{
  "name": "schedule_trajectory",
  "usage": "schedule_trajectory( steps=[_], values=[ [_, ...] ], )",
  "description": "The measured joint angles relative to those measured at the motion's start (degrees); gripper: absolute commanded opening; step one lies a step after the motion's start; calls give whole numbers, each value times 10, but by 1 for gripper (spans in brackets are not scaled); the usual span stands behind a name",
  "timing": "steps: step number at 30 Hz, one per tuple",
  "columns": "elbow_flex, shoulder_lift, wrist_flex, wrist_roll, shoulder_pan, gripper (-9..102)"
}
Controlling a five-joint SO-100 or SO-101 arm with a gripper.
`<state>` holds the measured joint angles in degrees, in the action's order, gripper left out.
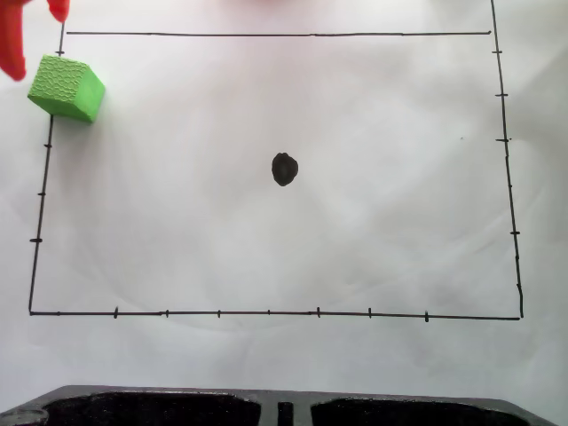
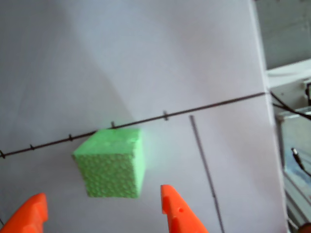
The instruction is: Grasp the colored block, Place it on the black dot, and then return the arm to the default position.
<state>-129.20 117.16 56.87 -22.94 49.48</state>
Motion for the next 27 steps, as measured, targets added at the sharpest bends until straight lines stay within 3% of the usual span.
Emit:
schedule_trajectory(
  steps=[27],
  values=[
    [23,-143,-69,-51,-2,37]
  ],
)
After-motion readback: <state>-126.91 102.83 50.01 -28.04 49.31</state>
